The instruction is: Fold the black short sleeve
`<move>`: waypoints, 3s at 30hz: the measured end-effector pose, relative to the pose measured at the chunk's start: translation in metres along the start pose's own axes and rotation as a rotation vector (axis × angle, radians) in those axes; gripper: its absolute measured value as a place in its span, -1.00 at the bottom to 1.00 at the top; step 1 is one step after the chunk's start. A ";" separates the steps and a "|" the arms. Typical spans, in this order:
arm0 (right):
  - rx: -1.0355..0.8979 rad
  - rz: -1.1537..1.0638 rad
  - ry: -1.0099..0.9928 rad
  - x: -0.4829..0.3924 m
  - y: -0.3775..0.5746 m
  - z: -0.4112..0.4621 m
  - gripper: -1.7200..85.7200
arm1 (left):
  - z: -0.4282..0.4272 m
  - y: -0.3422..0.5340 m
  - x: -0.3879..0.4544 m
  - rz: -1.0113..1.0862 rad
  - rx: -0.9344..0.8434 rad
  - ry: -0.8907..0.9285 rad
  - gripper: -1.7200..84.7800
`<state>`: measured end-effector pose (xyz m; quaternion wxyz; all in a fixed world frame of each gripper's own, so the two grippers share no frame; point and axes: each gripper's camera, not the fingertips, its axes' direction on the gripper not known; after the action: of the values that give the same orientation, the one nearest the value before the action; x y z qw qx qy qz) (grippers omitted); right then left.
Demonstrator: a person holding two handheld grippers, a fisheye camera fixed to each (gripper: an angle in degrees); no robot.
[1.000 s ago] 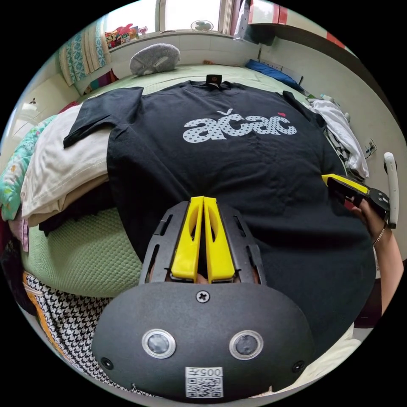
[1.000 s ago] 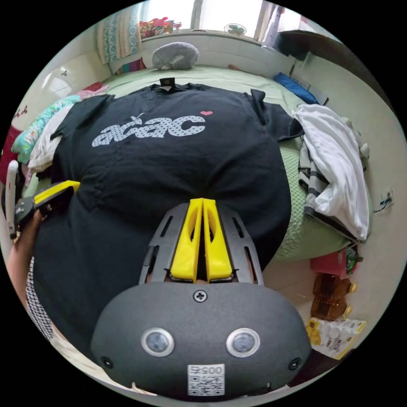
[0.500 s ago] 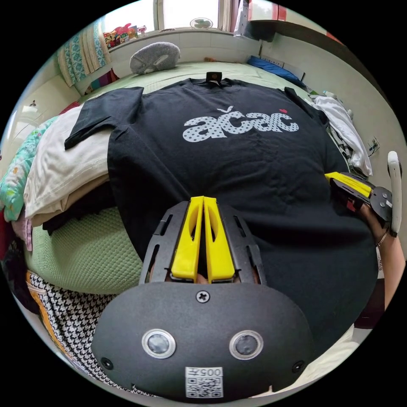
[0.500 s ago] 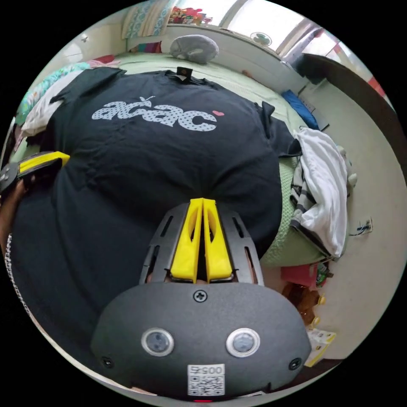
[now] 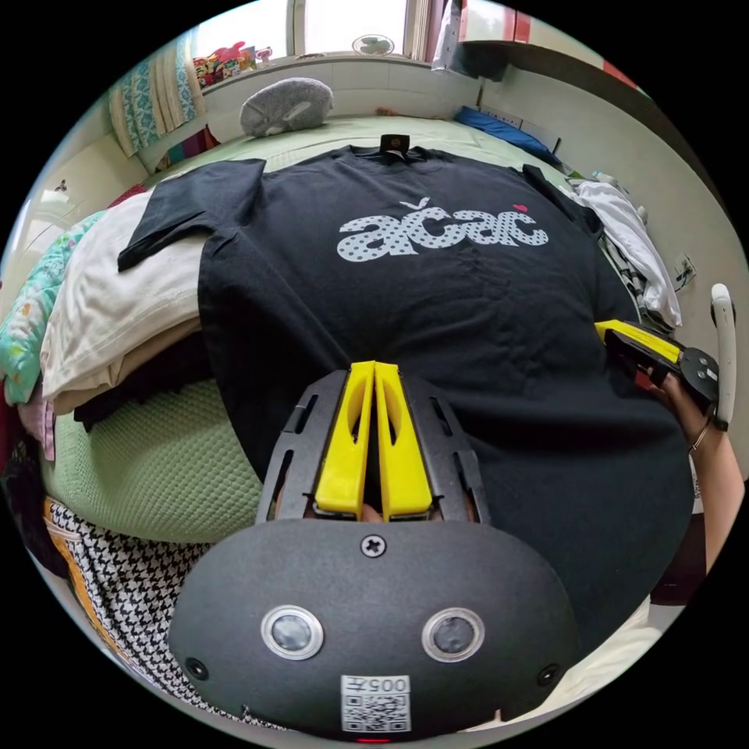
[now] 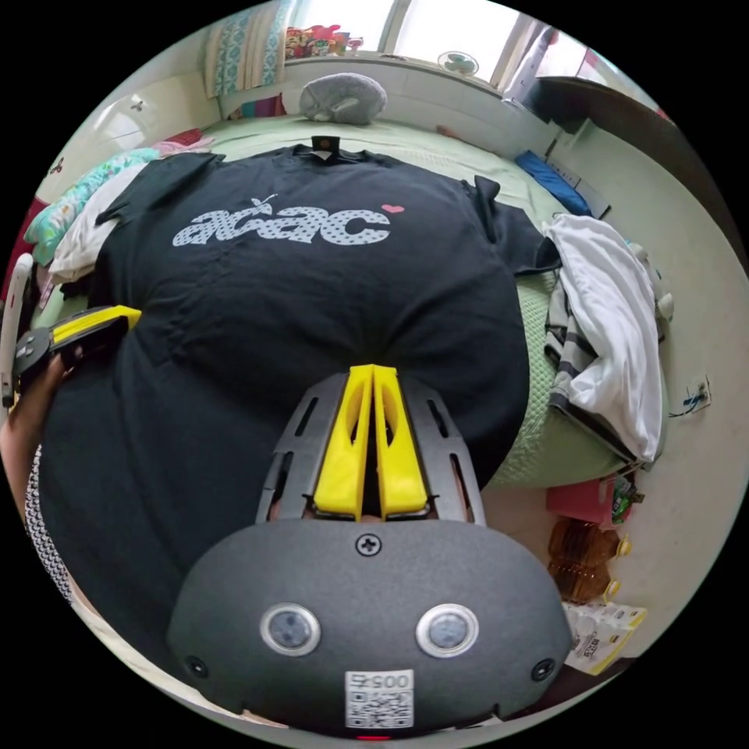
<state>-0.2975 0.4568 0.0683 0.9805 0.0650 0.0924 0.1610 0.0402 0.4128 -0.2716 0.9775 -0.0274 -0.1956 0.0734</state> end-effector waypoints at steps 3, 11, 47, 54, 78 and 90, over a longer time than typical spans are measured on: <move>-0.003 0.004 0.000 -0.002 0.000 -0.001 -0.98 | 0.001 0.000 0.003 0.003 0.000 -0.004 -0.96; 0.001 0.021 -0.019 -0.003 0.004 -0.005 -0.98 | 0.002 0.002 0.011 0.003 0.002 -0.003 -0.96; -0.054 -0.131 0.263 -0.070 0.028 -0.057 -0.99 | -0.032 -0.002 0.097 0.055 -0.044 -0.165 -0.97; 0.037 0.083 0.004 -0.063 0.030 -0.122 -0.98 | -0.101 -0.003 0.111 -0.068 0.060 -0.019 -0.97; 0.098 0.135 -0.009 -0.085 0.070 -0.138 -0.99 | -0.126 0.000 0.155 -0.095 0.108 -0.136 -0.98; 0.109 0.082 0.025 -0.101 0.075 -0.148 -0.99 | -0.140 -0.006 0.134 -0.159 0.114 -0.059 -0.98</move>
<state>-0.4445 0.5082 -0.0478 0.9669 0.1198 0.1106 0.1964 0.2173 0.4237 -0.3490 0.9741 0.0460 -0.2213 0.0075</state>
